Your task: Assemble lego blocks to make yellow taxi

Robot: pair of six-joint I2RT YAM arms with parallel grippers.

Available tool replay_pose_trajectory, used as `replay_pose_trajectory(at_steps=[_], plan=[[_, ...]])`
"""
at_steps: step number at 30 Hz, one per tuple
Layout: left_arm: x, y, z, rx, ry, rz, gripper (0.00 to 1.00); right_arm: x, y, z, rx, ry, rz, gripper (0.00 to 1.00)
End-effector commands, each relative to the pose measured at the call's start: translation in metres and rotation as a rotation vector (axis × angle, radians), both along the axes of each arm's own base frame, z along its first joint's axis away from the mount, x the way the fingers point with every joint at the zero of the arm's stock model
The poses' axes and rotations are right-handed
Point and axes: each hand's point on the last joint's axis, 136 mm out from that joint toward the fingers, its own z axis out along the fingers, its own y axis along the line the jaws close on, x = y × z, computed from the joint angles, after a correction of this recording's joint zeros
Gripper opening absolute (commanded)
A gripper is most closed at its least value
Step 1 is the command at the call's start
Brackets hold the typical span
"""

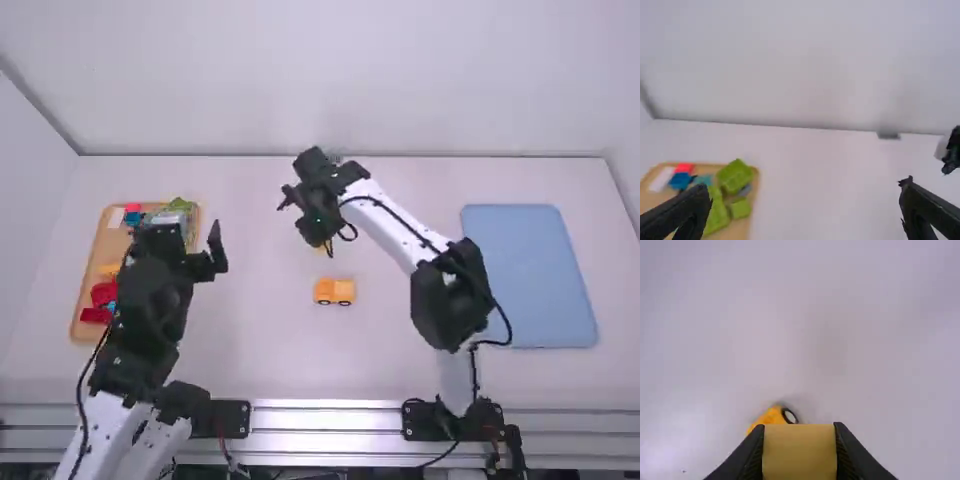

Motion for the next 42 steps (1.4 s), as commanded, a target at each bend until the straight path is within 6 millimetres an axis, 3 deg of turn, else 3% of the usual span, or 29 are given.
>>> replay_pose_trajectory(at_steps=[1,9,14,20,22,23,24,25,26,29,32,35,39,41,42], plan=[[-0.020,0.018,0.013,0.005,-0.058,0.059,0.99,-0.007,0.034,-0.009,-0.027,-0.019,0.238,0.04],[-0.061,0.036,0.027,-0.008,-0.148,0.110,0.99,-0.034,0.066,-0.061,-0.198,0.040,0.527,0.00],[-0.060,0.037,0.020,-0.007,-0.141,0.118,0.99,-0.050,0.064,-0.099,-0.316,0.082,0.584,0.00],[-0.054,0.037,0.015,-0.008,-0.156,0.117,0.99,-0.061,0.066,-0.116,-0.339,0.111,0.603,0.02],[-0.052,0.037,0.013,-0.010,-0.158,0.117,0.99,-0.062,0.064,-0.118,-0.337,0.125,0.601,0.12],[-0.051,0.037,0.012,-0.012,-0.159,0.117,0.99,-0.063,0.063,-0.118,-0.339,0.128,0.601,0.27],[-0.050,0.037,0.011,-0.012,-0.159,0.116,0.99,-0.064,0.063,-0.118,-0.340,0.132,0.597,0.51],[-0.050,0.037,0.011,-0.012,-0.160,0.117,0.99,-0.063,0.063,-0.118,-0.341,0.132,0.585,0.89],[-0.050,0.037,0.011,-0.012,-0.159,0.117,0.99,-0.063,0.062,-0.117,-0.343,0.132,0.573,0.98],[-0.049,0.037,0.010,-0.011,-0.156,0.117,0.99,-0.054,0.056,-0.116,-0.365,0.116,0.556,0.98],[-0.047,0.037,0.011,-0.011,-0.158,0.116,0.99,-0.050,0.054,-0.111,-0.356,0.109,0.546,0.98],[-0.041,0.028,0.012,-0.001,-0.157,0.066,0.99,-0.038,0.053,-0.087,-0.315,0.072,0.474,0.98],[-0.030,0.018,0.013,-0.009,-0.154,0.009,0.99,-0.010,0.044,-0.024,-0.218,-0.026,0.300,0.98],[-0.018,0.014,0.011,-0.013,-0.140,-0.012,0.99,0.007,0.035,0.017,-0.137,-0.090,0.231,0.98],[-0.009,0.003,0.008,0.004,-0.124,-0.080,0.99,0.012,0.031,0.042,-0.056,-0.110,0.222,0.98]])
